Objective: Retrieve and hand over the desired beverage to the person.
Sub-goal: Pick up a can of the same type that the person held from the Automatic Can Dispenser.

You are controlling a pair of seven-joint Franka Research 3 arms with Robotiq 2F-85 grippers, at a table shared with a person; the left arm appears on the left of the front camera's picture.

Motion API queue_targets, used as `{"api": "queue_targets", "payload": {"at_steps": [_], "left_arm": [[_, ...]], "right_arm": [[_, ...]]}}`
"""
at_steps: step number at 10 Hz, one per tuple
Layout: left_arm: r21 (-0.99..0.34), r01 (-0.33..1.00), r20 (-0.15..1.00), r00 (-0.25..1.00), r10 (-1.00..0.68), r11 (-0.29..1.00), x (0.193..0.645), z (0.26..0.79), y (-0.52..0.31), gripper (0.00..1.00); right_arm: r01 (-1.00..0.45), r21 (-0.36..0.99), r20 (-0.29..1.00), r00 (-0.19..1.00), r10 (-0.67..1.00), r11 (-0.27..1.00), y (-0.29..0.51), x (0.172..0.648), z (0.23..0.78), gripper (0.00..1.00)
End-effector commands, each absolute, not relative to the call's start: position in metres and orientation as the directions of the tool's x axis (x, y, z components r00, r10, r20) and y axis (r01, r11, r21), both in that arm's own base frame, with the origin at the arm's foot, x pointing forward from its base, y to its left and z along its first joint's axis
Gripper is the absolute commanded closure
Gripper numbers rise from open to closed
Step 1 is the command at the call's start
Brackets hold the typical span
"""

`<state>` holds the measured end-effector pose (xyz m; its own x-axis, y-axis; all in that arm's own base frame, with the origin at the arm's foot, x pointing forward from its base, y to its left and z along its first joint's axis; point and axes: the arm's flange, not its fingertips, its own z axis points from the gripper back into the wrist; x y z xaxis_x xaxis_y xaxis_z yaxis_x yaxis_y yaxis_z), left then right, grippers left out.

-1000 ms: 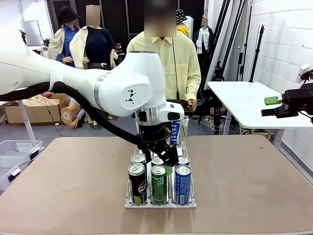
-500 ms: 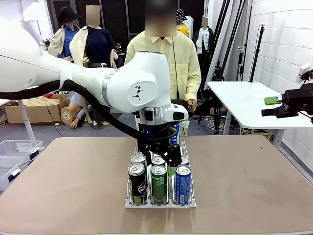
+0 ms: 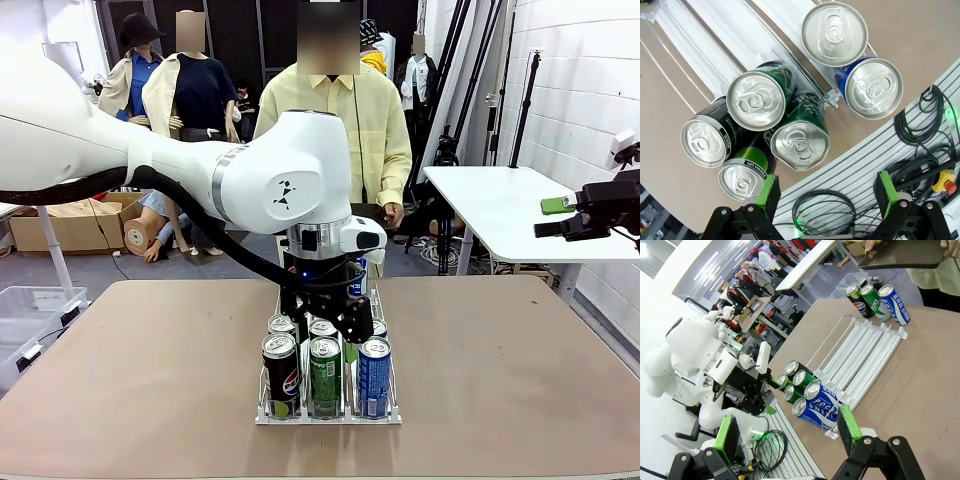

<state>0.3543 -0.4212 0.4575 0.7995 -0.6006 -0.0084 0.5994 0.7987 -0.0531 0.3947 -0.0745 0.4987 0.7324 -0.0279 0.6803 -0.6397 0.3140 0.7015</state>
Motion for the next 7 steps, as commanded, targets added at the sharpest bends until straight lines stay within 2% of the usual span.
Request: {"api": "queue_targets", "payload": {"at_steps": [1,7], "left_arm": [[0.016,0.562,0.013,0.827,-0.563,0.827,0.3514,0.4496,-0.4243,0.0],[0.023,0.604,0.077,0.794,-0.604,0.797,0.3563,0.443,-0.4271,0.0]], "right_arm": [[-0.639,0.706,0.679,0.733,-0.038,0.305,-0.0738,0.3951,0.5001,0.0],[-0.639,0.706,0.679,0.733,-0.038,0.305,-0.0738,0.3951,0.5001,0.0]]}}
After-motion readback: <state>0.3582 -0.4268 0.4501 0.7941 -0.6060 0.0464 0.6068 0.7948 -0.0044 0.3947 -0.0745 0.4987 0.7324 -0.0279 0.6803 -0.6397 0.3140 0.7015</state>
